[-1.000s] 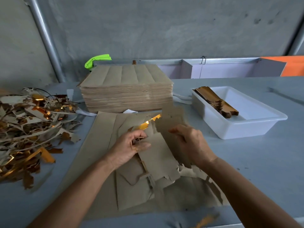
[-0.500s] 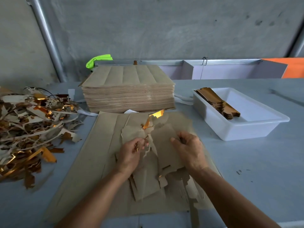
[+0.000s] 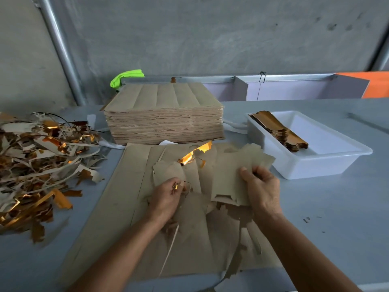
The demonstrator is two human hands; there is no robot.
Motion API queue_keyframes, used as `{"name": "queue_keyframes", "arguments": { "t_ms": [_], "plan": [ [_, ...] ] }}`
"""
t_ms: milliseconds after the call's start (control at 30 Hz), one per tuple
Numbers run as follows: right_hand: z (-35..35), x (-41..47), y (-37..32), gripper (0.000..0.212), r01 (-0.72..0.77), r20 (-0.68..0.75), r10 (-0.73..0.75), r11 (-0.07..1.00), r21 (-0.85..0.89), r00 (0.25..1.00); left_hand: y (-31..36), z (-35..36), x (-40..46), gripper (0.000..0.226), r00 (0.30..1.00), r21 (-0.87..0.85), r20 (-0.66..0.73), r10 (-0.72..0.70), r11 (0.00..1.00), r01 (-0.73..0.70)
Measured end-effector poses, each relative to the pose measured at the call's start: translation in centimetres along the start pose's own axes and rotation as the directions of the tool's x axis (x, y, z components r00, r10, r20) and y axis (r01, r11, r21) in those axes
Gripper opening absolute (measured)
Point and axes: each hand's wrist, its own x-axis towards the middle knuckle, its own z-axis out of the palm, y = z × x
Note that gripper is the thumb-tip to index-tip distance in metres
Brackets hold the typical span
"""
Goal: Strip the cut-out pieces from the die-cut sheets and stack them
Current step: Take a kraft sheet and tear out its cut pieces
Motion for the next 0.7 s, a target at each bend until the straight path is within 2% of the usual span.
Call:
{"name": "queue_keyframes", "arguments": {
  "t_ms": [100,167,267,333,367,400,467,500,567,700],
  "plan": [
    [-1.1,0.8,-0.5,0.013,-0.019,-0.049,0.023,0.996,0.083,0.999,0.1,0.0,-0.3,0.019,0.993,0.129,0.079,0.092,0.986,-0.102],
    [-1.6,0.9,-0.5,0.015,0.010,-0.055,-0.004,0.995,0.094,0.998,0.6,0.0,-0.5,0.022,0.983,0.117,0.148,0.105,0.985,-0.123],
    [-1.8,0.8,-0.2,0.014,0.051,-0.062,-0.045,0.995,0.091,0.997,2.4,0.1,-1.7,0.076,0.932,0.112,0.323,0.164,0.971,-0.210],
    [-1.3,0.5,0.0,0.014,0.052,-0.074,-0.043,0.991,0.126,0.996,3.9,0.3,-2.5,0.096,0.901,0.179,0.348,0.259,0.925,-0.335],
    [-1.1,0.3,0.0,0.014,0.048,-0.084,-0.036,0.988,0.146,0.996,4.3,0.5,-2.7,0.092,0.881,0.263,0.336,0.334,0.865,-0.428],
    [-0.9,0.3,0.0,0.015,0.040,-0.094,-0.025,0.986,0.164,0.995,4.5,0.8,-2.7,0.076,0.850,0.348,0.310,0.426,0.781,-0.518],
    [-0.8,0.3,-0.5,0.016,0.016,-0.117,0.009,0.977,0.212,0.993,4.5,1.0,-2.7,0.029,0.774,0.428,0.220,0.593,0.655,-0.623],
    [-0.9,0.4,-0.8,0.018,0.004,-0.135,0.031,0.969,0.248,0.990,4.2,1.0,-2.6,0.016,0.752,0.435,0.192,0.631,0.632,-0.641],
    [-1.5,1.0,-1.5,0.024,-0.007,-0.193,0.070,0.951,0.308,0.979,3.4,0.5,-2.6,0.011,0.741,0.432,0.192,0.643,0.623,-0.652],
    [-2.6,2.3,-2.7,0.027,0.024,-0.251,0.058,0.950,0.312,0.966,1.8,-0.7,-2.4,0.021,0.679,0.480,0.164,0.715,0.544,-0.689]
  ]
}}
